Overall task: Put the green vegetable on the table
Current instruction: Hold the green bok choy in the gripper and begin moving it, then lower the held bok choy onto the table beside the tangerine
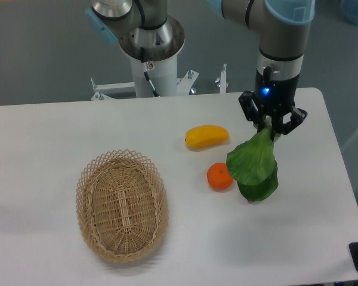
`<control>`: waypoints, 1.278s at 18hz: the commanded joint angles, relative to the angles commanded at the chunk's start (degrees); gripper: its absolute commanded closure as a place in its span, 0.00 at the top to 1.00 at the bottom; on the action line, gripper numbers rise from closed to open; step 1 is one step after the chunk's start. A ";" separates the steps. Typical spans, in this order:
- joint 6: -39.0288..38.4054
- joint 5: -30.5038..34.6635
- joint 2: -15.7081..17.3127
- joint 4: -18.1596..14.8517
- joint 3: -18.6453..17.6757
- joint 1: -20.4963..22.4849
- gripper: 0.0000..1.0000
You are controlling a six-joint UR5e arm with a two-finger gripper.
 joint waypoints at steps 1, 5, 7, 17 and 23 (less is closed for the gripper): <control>0.00 -0.09 0.00 0.09 0.09 0.00 0.34; -0.09 -0.09 -0.26 0.18 -0.09 -0.17 0.34; -0.26 -0.09 -0.44 0.35 0.00 -0.18 0.34; -7.01 -0.09 -2.46 4.73 -1.23 -1.49 0.34; -18.18 0.00 -8.25 21.24 -5.00 -6.93 0.34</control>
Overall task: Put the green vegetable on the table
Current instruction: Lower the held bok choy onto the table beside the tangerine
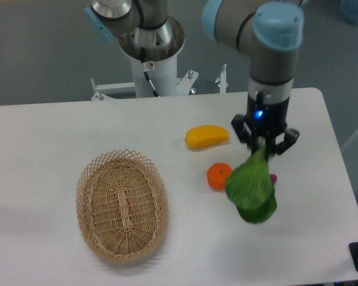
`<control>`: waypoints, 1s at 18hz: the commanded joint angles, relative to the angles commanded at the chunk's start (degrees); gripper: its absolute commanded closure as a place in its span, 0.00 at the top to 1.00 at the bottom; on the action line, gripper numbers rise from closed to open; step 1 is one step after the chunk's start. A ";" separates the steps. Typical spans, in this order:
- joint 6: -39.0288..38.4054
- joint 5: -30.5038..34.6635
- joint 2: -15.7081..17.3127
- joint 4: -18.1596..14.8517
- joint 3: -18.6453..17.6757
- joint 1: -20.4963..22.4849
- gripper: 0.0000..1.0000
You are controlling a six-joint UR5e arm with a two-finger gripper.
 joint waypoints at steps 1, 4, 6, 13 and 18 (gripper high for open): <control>-0.80 0.00 -1.40 1.68 -0.35 -0.97 0.34; -0.54 0.09 -5.27 3.27 -0.10 -2.03 0.34; 1.90 0.17 -7.21 3.28 -0.09 -2.64 0.34; 9.13 3.16 -12.14 3.80 0.26 -4.49 0.34; 10.44 6.06 -13.11 6.09 -2.20 -5.55 0.34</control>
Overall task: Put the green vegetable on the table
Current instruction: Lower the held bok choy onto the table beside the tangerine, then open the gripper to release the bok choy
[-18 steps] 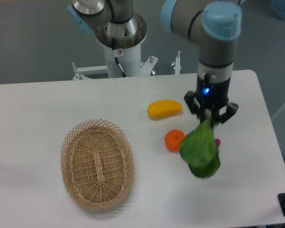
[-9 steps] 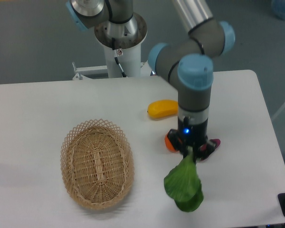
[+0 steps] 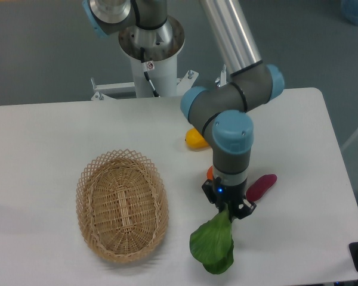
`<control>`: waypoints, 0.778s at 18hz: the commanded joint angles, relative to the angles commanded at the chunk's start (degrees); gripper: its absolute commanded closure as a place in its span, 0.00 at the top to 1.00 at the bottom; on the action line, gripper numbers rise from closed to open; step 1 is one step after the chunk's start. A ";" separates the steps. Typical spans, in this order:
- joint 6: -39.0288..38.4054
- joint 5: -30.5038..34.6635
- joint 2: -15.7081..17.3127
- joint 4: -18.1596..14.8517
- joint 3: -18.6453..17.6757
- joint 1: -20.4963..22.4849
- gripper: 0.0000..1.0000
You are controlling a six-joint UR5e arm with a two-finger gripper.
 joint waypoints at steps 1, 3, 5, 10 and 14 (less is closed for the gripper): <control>0.70 0.09 0.09 0.00 -0.35 -0.09 0.34; 0.71 0.26 0.09 0.00 -0.62 -0.09 0.34; 0.71 0.27 0.09 0.00 -0.71 0.00 0.34; 0.18 0.27 0.09 0.00 -0.36 -0.09 0.81; 0.36 0.27 0.35 -0.09 0.08 -0.09 1.00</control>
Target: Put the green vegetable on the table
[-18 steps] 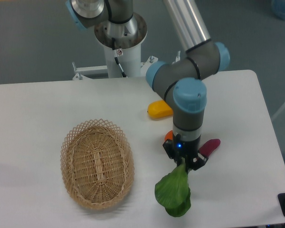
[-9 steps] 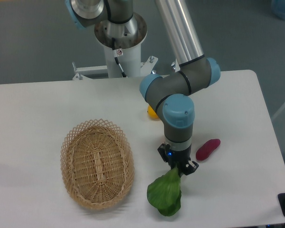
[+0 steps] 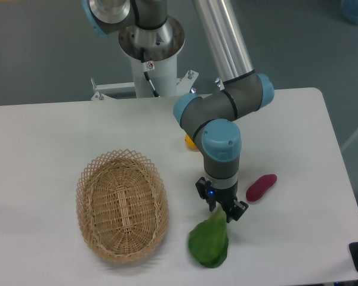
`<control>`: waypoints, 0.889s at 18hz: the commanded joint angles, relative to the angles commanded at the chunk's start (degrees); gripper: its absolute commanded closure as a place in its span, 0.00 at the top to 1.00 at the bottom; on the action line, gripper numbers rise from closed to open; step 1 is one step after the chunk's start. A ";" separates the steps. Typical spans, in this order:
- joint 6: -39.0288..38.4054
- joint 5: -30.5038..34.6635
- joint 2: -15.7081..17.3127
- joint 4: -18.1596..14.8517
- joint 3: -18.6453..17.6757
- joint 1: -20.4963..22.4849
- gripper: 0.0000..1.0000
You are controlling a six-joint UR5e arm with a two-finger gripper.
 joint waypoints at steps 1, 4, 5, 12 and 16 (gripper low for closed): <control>0.00 0.00 0.17 0.00 0.35 0.09 1.00; -0.17 0.00 0.53 -0.18 2.10 0.09 1.00; -0.26 0.00 1.05 -0.35 3.42 0.09 1.00; -0.09 0.79 4.12 -1.31 9.13 0.35 1.00; 0.35 0.44 7.11 -5.17 10.19 2.54 1.00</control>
